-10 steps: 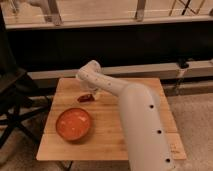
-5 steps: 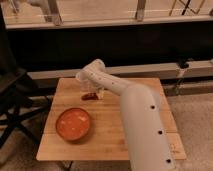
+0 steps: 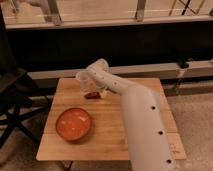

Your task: Drag the pepper across the table

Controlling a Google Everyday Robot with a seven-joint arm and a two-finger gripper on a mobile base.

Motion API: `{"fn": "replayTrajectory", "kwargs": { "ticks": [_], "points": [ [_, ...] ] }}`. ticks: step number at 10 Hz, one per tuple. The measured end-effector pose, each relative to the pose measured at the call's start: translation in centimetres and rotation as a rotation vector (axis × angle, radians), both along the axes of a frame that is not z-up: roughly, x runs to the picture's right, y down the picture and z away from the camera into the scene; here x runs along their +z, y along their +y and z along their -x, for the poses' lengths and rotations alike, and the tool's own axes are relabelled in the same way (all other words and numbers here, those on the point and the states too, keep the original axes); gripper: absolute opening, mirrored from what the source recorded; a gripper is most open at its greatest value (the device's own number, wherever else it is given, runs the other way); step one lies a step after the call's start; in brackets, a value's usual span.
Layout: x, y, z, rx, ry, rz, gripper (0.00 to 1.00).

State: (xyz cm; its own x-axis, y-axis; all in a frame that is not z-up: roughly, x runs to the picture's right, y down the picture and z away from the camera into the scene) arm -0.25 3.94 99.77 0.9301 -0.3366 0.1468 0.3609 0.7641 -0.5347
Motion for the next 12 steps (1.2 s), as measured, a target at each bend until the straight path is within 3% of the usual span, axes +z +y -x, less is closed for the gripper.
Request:
{"fn": "replayTrajectory", "kwargs": {
  "ticks": [7, 12],
  "points": [
    [0.1, -0.3, -3.8, 0.053, 0.041, -0.006, 0.0],
    [0.8, 0.1, -5.1, 0.054, 0.067, 0.049, 0.0]
  ]
}}
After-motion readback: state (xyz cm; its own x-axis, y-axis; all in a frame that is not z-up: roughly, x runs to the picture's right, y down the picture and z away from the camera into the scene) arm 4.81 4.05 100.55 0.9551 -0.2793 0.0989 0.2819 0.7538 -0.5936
